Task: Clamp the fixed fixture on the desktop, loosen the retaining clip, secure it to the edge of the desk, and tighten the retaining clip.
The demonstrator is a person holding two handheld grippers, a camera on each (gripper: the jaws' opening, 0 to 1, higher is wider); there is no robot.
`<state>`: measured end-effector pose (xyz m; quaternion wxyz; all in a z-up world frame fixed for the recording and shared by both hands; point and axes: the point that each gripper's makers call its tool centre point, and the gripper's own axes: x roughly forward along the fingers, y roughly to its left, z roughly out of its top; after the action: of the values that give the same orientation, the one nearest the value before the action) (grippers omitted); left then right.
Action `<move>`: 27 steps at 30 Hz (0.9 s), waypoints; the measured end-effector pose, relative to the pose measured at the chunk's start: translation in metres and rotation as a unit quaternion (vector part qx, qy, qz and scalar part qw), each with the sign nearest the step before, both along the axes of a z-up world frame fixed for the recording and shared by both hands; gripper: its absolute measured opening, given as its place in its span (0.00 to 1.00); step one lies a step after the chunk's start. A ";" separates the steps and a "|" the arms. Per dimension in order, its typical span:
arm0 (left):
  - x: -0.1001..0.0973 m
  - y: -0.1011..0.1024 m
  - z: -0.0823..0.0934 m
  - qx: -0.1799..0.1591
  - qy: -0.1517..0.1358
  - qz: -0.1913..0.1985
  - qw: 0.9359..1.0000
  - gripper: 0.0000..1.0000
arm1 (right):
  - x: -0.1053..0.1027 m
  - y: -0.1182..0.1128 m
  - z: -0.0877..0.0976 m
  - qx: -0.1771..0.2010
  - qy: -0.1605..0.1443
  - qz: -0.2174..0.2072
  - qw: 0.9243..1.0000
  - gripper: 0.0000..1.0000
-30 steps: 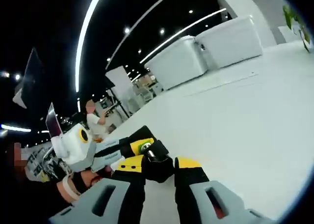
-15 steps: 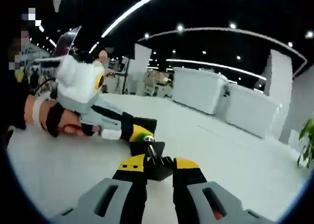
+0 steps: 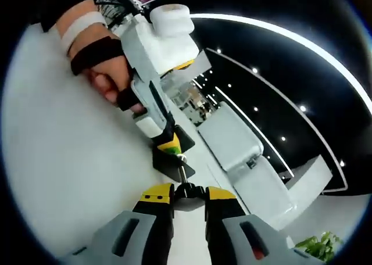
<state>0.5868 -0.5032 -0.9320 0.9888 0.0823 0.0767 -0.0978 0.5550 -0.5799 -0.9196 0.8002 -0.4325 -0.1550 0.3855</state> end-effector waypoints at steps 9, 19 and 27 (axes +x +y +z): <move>0.001 0.001 0.001 -0.003 0.001 0.001 1.000 0.06 | 0.000 -0.001 0.003 -0.004 -0.004 0.006 1.000 0.19; 0.002 0.000 0.002 0.003 0.000 0.000 1.000 0.06 | 0.002 -0.003 0.015 0.251 0.359 0.045 0.898 0.38; 0.003 -0.001 0.002 0.004 0.000 0.000 1.000 0.06 | 0.014 -0.017 0.013 0.324 0.468 0.038 0.822 0.36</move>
<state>0.5894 -0.5042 -0.9301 0.9885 0.0860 0.0769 -0.0975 0.5686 -0.5971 -0.9066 0.8555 0.0900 0.1059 0.4988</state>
